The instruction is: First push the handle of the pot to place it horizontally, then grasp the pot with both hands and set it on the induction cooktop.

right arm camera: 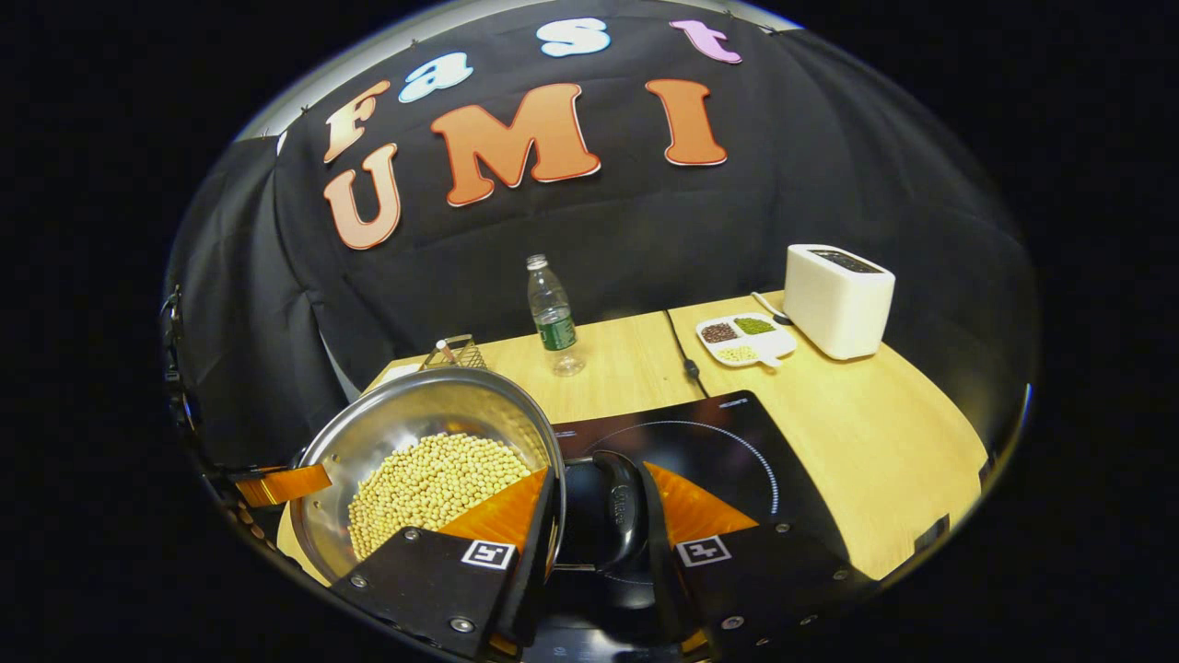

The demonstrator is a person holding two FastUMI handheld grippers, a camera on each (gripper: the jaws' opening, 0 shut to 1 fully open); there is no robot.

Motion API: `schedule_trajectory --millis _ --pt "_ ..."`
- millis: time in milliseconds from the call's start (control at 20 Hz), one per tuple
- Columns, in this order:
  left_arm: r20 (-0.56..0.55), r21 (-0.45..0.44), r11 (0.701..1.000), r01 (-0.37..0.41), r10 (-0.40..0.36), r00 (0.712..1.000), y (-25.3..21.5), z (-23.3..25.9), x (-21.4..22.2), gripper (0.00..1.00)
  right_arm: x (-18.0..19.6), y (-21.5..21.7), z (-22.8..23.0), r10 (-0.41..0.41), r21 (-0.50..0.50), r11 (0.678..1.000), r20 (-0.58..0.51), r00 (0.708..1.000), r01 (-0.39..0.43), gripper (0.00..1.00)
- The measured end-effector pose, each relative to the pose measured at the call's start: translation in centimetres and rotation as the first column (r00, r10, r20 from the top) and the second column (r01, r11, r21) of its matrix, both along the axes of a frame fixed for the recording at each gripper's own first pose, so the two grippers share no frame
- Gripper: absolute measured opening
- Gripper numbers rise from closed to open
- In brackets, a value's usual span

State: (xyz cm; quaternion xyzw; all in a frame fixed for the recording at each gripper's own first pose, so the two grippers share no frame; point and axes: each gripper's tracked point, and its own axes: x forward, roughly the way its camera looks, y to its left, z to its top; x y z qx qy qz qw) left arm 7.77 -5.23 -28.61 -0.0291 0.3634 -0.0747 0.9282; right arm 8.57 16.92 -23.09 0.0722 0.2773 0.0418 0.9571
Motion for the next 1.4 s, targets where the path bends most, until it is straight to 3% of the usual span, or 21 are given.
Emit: schedule_trajectory --millis 50,300,350,450,600,650,700,850,1150,1200,1400 --pt "0.001 0.003 1.0 0.01 -0.01 1.0 -0.9 0.1 0.0 0.47 0.0 -0.8 0.0 -0.01 0.006 1.0 -0.001 1.0 0.01 0.49" --pt "-0.008 0.014 0.998 0.057 -0.057 0.998 -5.1 -0.1 0.2 0.47 -0.3 -5.0 0.0 -0.054 0.026 0.998 -0.007 0.998 0.055 0.49" --pt "-0.01 0.013 0.998 0.067 -0.067 0.998 -5.9 -0.2 0.2 0.47 -0.3 -5.8 0.1 -0.063 0.029 0.998 -0.006 0.998 0.063 0.45" --pt "-0.013 0.006 0.997 0.083 -0.083 0.996 -7.4 -0.3 0.3 0.47 -0.4 -7.5 0.2 -0.078 0.033 0.996 -0.006 0.997 0.078 0.49" --pt "-0.027 -0.003 0.995 0.101 -0.101 0.994 -9.8 -1.0 0.3 0.49 -0.4 -9.8 -0.1 -0.1 0.028 0.995 -0.005 0.995 0.1 0.49" --pt "-0.031 -0.004 0.994 0.106 -0.107 0.994 -10.5 -1.2 0.3 0.49 -0.4 -10.5 0.0 -0.109 0.032 0.993 -0.006 0.994 0.11 0.45" --pt "-0.033 -0.006 0.994 0.113 -0.113 0.993 -11.3 -1.3 0.3 0.49 -0.3 -11.3 0.0 -0.12 0.038 0.992 -0.006 0.993 0.12 0.49" --pt "-0.035 -0.001 0.991 0.133 -0.133 0.99 -13.5 -1.6 0.4 0.49 -0.3 -13.4 -0.4 -0.145 0.055 0.988 -0.014 0.989 0.146 0.49" --pt "-0.079 -0.006 0.987 0.161 -0.161 0.984 -17.1 -3.7 0.5 0.48 -0.1 -16.9 -1.8 -0.189 0.044 0.981 -0.025 0.982 0.19 0.45" --pt "-0.086 -0.004 0.987 0.163 -0.163 0.983 -17.5 -4.0 0.4 0.48 0.0 -17.3 -2.0 -0.192 0.045 0.98 -0.03 0.981 0.193 0.49" --pt "-0.109 0.006 0.987 0.162 -0.16 0.981 -18.2 -5.2 0.5 0.46 0.5 -18.1 -3.3 -0.193 0.048 0.98 -0.054 0.98 0.195 0.49"
